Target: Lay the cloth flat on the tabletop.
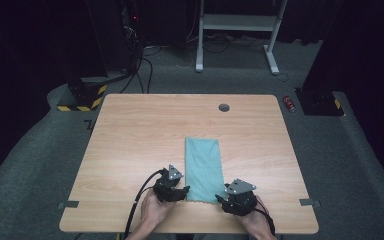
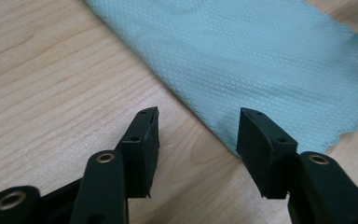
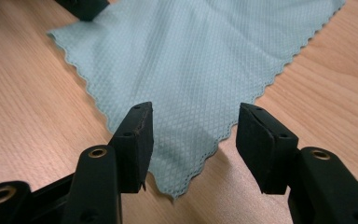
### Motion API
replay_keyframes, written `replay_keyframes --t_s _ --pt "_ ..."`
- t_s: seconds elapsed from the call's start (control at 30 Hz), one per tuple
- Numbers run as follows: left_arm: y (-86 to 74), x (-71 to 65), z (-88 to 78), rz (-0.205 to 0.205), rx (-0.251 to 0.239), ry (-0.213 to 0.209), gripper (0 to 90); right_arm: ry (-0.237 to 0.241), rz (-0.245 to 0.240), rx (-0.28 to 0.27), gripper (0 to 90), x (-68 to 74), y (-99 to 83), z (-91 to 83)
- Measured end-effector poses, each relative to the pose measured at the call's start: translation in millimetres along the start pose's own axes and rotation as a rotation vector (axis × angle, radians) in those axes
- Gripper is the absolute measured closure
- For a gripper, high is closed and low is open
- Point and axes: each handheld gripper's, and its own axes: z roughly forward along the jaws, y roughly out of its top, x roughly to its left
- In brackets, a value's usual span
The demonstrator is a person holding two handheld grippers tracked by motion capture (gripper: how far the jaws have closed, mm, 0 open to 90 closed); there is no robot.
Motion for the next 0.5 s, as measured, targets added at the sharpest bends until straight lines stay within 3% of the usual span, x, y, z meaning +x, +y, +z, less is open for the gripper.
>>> replay_keyframes --t_s 0.17,0.27,0.4,0.5 --pt "0.2 -6.0 -1.3 0.023 -0.006 -0.008 50.2 0.014 0.005 -0.020 50.6 4.0 5.9 3.7" --pt "-1.3 -6.0 -1.2 0.031 0.006 -0.011 54.1 0.016 0.002 -0.001 56.2 3.7 4.8 9.9" --pt "0.2 -0.7 -2.1 0.021 -0.008 -0.002 57.2 0.026 0.010 -0.012 63.1 -2.0 2.0 8.8" --pt "10.0 6.8 -0.6 0.012 -0.030 0.016 57.1 0.023 0.036 -0.024 66.5 -11.6 7.1 10.1"
